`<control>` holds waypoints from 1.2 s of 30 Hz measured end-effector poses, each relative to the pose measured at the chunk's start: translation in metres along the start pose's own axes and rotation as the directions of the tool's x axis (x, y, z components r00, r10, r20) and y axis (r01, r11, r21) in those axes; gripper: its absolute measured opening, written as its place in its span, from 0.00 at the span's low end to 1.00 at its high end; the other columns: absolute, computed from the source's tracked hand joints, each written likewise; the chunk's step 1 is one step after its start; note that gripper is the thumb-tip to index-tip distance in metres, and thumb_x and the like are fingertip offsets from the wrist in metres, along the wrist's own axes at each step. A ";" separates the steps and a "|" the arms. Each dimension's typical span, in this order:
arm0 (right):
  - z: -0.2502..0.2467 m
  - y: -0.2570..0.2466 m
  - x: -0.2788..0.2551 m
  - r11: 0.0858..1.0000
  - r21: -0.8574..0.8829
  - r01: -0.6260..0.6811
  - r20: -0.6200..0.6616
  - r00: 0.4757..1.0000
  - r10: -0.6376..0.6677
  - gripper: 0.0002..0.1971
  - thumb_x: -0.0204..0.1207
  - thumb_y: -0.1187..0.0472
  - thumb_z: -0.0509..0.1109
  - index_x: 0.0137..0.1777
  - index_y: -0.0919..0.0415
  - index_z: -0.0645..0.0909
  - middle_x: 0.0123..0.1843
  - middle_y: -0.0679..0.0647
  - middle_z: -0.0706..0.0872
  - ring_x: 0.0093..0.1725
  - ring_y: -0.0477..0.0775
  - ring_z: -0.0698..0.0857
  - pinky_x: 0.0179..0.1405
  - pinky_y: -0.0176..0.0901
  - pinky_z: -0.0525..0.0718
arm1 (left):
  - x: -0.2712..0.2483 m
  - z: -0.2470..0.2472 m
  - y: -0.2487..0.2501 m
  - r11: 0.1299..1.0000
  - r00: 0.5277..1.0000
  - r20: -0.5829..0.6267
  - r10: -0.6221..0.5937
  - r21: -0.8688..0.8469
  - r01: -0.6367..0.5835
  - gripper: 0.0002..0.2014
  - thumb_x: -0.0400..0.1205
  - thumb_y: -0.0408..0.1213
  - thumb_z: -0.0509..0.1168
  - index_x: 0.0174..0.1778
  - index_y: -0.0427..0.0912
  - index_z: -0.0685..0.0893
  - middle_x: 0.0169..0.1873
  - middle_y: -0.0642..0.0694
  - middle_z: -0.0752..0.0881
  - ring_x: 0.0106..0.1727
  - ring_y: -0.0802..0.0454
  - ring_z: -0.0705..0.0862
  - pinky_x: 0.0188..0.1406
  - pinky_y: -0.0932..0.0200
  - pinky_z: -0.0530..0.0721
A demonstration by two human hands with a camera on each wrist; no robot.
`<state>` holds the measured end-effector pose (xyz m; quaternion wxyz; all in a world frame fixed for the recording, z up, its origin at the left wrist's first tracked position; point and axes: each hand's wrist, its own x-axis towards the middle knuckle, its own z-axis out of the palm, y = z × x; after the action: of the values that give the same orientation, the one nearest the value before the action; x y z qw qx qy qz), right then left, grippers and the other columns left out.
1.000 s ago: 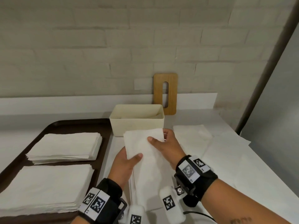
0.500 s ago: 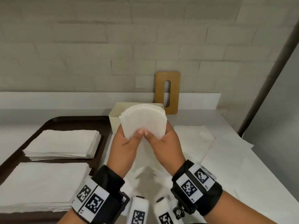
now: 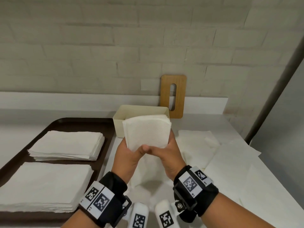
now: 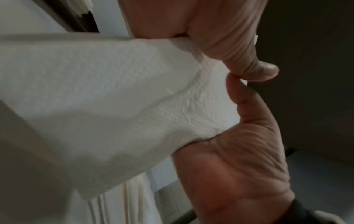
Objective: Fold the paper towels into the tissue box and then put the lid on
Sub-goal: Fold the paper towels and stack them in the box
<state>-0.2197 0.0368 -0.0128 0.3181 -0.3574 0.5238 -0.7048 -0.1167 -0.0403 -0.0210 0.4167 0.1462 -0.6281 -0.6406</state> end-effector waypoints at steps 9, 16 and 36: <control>-0.008 0.012 -0.006 0.987 -0.114 -0.114 -0.064 0.992 0.107 0.17 0.60 0.58 0.76 0.52 0.50 0.83 0.52 0.55 0.90 0.54 0.56 0.88 0.59 0.63 0.85 | -0.014 -0.013 -0.020 0.895 0.947 0.089 -0.309 0.364 0.258 0.24 0.63 0.33 0.81 0.51 0.54 0.83 0.46 0.51 0.91 0.53 0.52 0.88 0.49 0.59 0.87; -0.011 -0.016 0.003 0.995 0.100 -0.011 -0.163 0.986 0.027 0.12 0.72 0.68 0.73 0.51 0.52 0.83 0.52 0.55 0.90 0.55 0.58 0.88 0.57 0.56 0.85 | -0.007 -0.025 -0.012 0.823 0.933 -0.010 -0.360 0.467 0.323 0.17 0.68 0.29 0.77 0.46 0.51 0.81 0.45 0.54 0.87 0.49 0.57 0.85 0.42 0.66 0.82; -0.070 0.028 -0.023 0.936 -0.237 -0.260 -0.166 0.960 0.225 0.14 0.51 0.74 0.71 0.37 0.60 0.79 0.36 0.55 0.84 0.40 0.56 0.83 0.40 0.43 0.81 | -0.020 -0.045 -0.023 0.886 0.918 -0.166 -0.359 0.248 0.392 0.14 0.71 0.16 0.65 0.39 0.41 0.79 0.37 0.44 0.83 0.41 0.49 0.80 0.40 0.62 0.76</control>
<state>-0.2637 0.0845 -0.0573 0.3175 -0.2791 0.6710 -0.6091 -0.0802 -0.0596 -0.0564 0.2957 0.3586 -0.6460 -0.6055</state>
